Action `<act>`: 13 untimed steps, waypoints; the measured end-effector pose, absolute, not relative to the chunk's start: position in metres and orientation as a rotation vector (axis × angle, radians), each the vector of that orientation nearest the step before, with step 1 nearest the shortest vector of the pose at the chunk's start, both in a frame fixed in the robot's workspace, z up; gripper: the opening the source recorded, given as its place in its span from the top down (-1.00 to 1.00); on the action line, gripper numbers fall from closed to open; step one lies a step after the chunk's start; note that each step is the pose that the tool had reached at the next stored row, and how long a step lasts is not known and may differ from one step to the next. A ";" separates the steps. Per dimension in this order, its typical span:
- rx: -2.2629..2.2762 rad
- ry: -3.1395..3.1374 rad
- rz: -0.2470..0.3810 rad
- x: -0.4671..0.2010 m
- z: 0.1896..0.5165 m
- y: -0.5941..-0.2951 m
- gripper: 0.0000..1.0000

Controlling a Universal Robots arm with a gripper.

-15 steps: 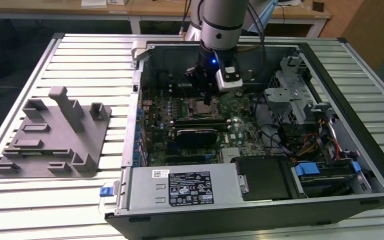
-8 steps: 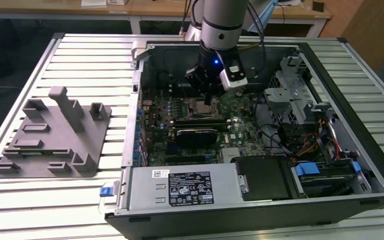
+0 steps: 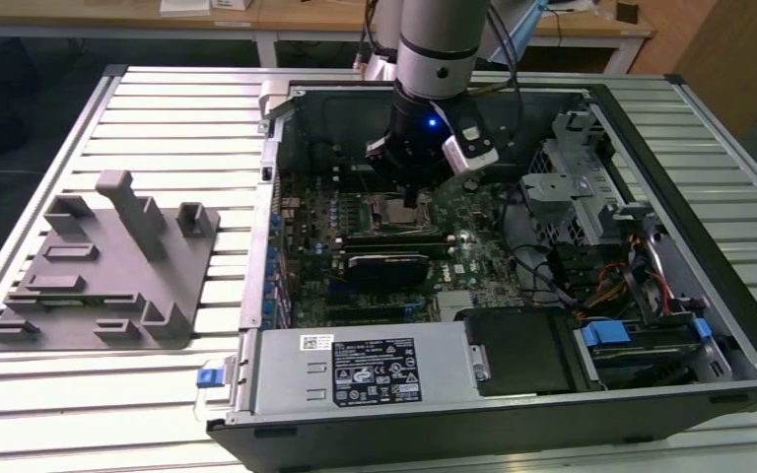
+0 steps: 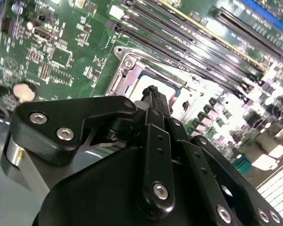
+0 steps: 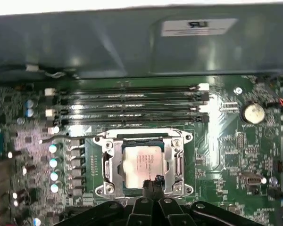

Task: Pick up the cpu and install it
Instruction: 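Close the cpu cover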

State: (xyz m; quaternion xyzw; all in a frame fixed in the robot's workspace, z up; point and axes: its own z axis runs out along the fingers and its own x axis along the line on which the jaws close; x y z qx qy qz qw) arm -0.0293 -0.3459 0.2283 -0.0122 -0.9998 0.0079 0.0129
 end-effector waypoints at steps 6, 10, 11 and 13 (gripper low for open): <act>0.084 -3.115 0.026 -0.029 0.228 -0.346 0.79; 0.088 -3.133 0.013 -0.030 0.227 -0.346 0.79; 0.088 -3.144 0.013 -0.030 0.227 -0.346 0.79; 0.088 -3.162 0.013 -0.031 0.226 -0.346 0.79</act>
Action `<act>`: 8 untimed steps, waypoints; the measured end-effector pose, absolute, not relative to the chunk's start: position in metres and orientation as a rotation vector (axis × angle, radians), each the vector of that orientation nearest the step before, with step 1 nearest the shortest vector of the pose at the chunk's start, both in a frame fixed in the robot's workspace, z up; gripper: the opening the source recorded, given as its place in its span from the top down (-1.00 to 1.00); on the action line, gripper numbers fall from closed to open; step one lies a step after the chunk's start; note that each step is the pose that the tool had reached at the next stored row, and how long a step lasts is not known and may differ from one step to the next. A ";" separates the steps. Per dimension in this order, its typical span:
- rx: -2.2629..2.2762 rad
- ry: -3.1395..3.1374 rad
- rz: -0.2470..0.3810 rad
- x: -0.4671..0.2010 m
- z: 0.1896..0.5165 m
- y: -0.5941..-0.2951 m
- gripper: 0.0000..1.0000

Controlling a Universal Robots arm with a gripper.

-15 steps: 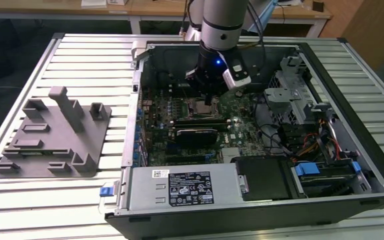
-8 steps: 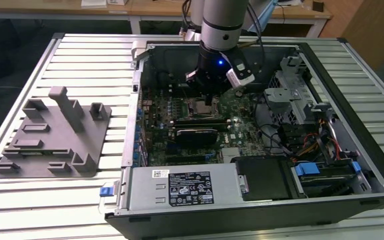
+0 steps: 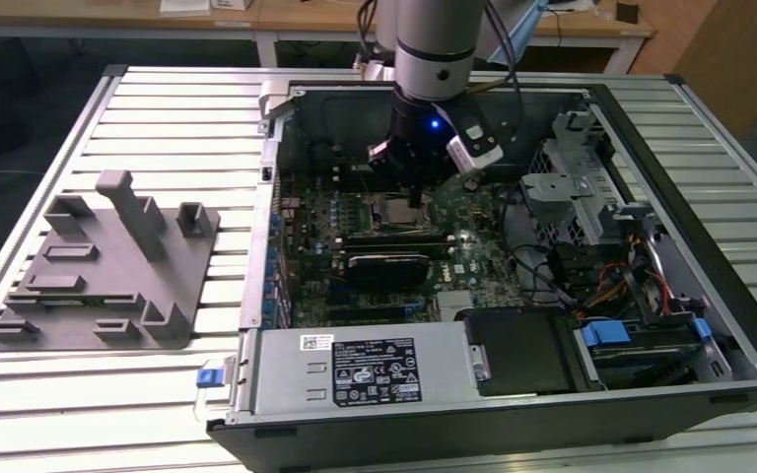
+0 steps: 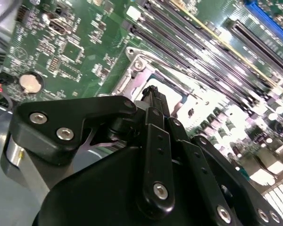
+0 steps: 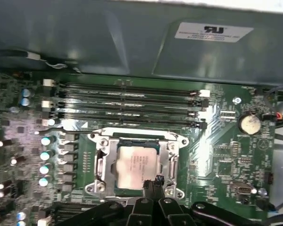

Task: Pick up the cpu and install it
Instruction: 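Close the cpu cover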

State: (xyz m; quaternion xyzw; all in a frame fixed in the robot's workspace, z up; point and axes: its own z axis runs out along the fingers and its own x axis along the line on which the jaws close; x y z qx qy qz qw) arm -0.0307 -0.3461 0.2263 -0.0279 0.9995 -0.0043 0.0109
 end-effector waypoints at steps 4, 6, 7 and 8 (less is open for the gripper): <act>-0.086 3.115 -0.014 -0.033 0.225 -0.347 0.79; -0.086 3.115 -0.014 -0.037 0.224 -0.347 0.79; -0.085 3.115 -0.014 -0.039 0.224 -0.347 0.79; -0.085 3.114 -0.014 -0.041 0.223 -0.347 0.79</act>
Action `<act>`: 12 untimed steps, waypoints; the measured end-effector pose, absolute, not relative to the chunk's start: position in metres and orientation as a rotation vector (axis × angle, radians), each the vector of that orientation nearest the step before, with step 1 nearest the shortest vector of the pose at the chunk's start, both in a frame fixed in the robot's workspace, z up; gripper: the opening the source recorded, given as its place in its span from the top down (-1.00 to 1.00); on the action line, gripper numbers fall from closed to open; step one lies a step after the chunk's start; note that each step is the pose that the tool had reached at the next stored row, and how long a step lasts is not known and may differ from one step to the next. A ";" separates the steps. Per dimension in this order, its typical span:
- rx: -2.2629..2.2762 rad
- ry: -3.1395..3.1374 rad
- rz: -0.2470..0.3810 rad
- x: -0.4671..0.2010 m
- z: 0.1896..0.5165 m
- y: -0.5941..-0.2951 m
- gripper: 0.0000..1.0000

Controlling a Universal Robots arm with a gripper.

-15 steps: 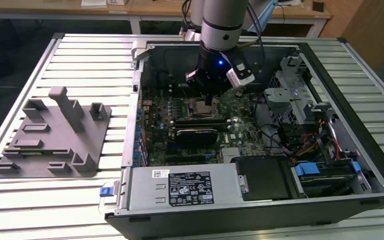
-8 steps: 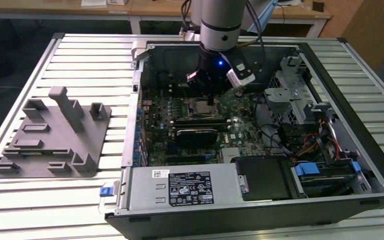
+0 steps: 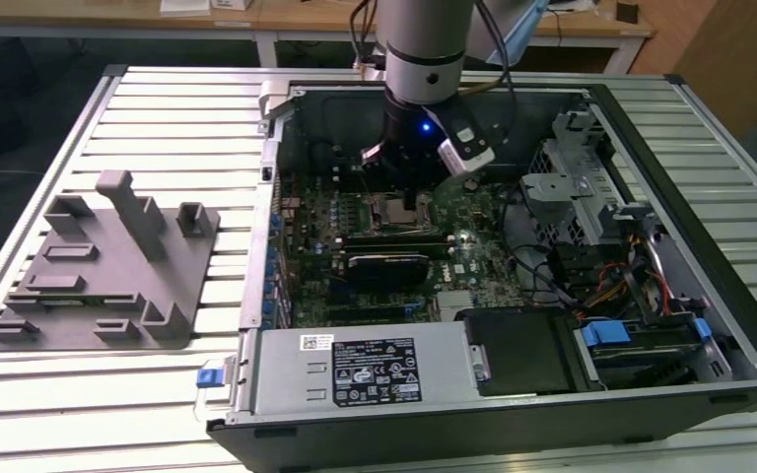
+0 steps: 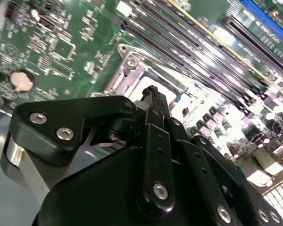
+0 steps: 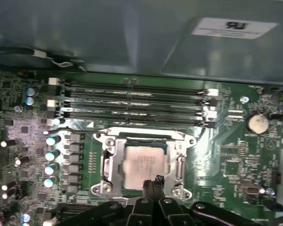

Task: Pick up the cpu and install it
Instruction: 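Close the cpu cover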

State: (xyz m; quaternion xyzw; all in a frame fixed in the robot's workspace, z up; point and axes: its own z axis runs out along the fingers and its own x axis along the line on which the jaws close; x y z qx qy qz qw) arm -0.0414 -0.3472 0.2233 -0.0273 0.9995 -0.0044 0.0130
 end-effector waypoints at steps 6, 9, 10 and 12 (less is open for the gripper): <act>-0.084 3.114 -0.014 -0.050 0.220 -0.347 0.79; -0.084 3.114 -0.014 -0.051 0.220 -0.347 0.79; -0.084 3.114 -0.014 -0.051 0.220 -0.347 0.79; -0.084 3.113 -0.013 -0.053 0.220 -0.347 0.79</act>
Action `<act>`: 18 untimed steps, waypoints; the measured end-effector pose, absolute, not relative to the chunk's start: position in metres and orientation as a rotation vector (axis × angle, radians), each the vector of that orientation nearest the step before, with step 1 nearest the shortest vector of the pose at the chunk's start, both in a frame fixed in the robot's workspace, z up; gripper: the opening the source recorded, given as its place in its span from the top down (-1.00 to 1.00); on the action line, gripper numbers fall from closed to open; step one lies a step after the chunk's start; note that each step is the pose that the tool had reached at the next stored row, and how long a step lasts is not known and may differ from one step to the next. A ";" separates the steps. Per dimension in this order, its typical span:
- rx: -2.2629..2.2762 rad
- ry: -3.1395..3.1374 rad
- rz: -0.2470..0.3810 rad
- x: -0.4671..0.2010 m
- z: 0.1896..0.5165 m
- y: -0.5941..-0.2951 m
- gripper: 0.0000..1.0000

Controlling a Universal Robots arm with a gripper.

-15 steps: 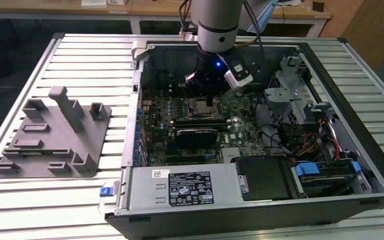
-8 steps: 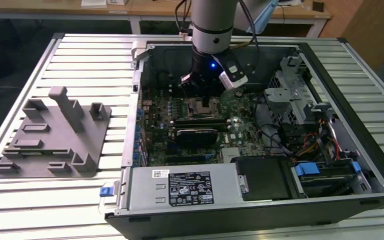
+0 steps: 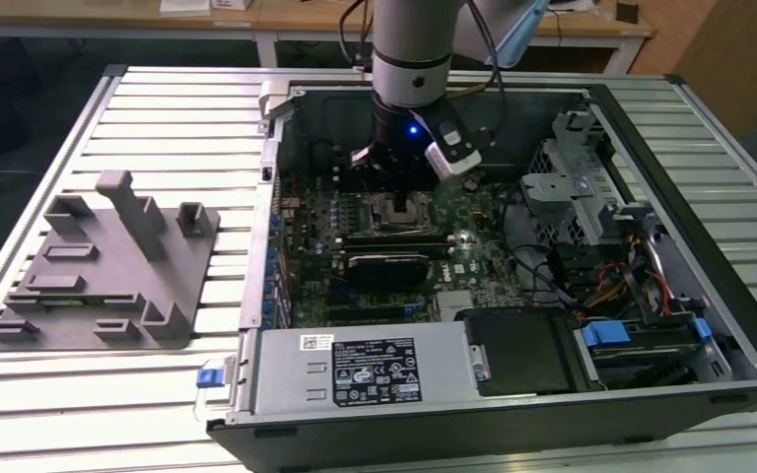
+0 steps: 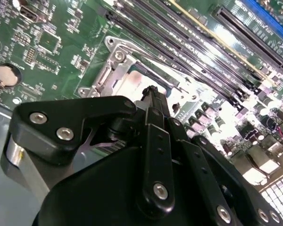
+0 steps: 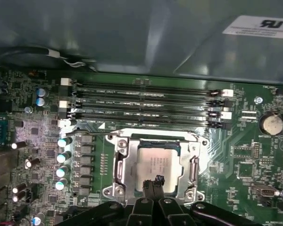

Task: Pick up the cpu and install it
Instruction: 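Close the cpu cover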

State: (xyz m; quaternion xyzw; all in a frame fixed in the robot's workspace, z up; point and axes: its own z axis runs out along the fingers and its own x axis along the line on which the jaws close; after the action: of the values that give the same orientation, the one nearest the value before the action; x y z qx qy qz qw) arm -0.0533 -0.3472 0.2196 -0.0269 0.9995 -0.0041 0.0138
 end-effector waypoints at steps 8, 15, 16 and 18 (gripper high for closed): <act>-0.084 3.111 -0.008 -0.068 0.214 -0.347 0.79; -0.084 3.111 0.005 -0.074 0.206 -0.347 0.79; -0.084 3.111 0.006 -0.074 0.205 -0.347 0.79; -0.084 3.111 0.008 -0.075 0.203 -0.347 0.79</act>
State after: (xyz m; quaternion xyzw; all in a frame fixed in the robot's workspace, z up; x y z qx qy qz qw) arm -0.0750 -0.3473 0.2035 -0.0269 0.9995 0.0026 0.0148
